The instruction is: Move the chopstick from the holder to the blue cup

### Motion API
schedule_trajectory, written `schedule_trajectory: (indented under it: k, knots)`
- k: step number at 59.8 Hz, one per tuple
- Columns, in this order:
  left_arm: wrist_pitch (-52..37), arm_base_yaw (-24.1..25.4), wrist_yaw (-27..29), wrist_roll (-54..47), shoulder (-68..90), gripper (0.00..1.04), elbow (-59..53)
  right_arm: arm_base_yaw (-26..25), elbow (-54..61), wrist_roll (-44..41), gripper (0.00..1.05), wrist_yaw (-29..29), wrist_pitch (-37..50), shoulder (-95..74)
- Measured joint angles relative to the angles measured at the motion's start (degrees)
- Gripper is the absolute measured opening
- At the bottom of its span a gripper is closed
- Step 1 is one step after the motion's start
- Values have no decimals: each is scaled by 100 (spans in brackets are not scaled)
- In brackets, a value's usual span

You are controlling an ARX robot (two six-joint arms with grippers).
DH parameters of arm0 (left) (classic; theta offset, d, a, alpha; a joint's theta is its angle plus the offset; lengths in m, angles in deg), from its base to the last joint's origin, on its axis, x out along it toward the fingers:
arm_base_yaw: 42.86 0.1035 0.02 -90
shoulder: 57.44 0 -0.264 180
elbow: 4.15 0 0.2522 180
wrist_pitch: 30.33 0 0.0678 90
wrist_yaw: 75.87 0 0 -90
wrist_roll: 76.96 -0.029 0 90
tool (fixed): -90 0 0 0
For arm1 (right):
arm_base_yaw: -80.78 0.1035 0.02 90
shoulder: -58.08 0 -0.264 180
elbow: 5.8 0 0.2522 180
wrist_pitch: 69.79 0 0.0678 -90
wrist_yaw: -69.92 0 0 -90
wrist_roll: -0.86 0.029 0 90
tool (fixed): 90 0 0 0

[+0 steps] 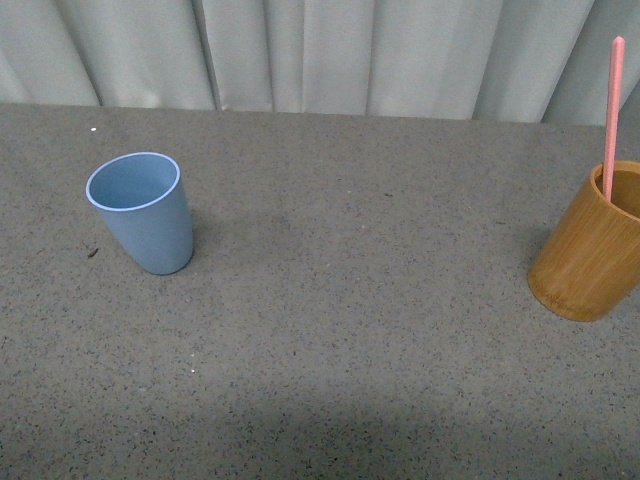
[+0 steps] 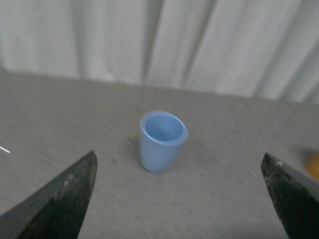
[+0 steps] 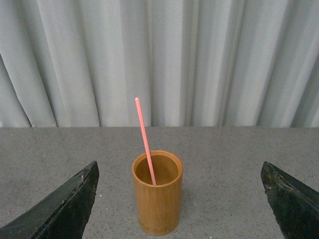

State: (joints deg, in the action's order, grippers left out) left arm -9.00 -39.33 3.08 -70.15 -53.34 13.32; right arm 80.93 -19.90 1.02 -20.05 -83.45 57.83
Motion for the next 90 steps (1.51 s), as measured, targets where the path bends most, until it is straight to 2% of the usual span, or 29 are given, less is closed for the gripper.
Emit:
schedule_trajectory:
  k: [3, 7, 13, 17, 24, 32, 52, 65, 90]
  knots:
    - [431, 131, -699, 632, 437, 98, 129, -4, 0, -4, 95, 17, 0, 0]
    - [404, -4, -780, 1392, 944, 98, 136, -4, 0, -2, 95, 2, 0, 0]
    - [-57, -387, -350, 1963, 1657, 98, 280, -7, 0, -2, 95, 0, 0, 0]
    - [-616, -940, 249, 2271, 2507, 98, 479, -7, 0, -2, 95, 4, 0, 0]
    - [-1281, -1729, 898, 2527, 3676, 98, 796, -7, 0, -2, 95, 4, 0, 0]
    - [-1888, -2118, 1132, 2809, 4874, 98, 1268, -7, 0, -2, 95, 4, 0, 0]
    - [-2339, -2312, 1626, 3032, 7355, 98, 2406, -7, 0, -2, 95, 4, 0, 0]
    - [-2374, -2365, 1775, 2924, 8201, 98, 2916, -7, 0, -2, 95, 4, 0, 0]
    - [-2116, -2024, 2166, 3141, 9062, 98, 3552, -7, 0, -2, 95, 4, 0, 0]
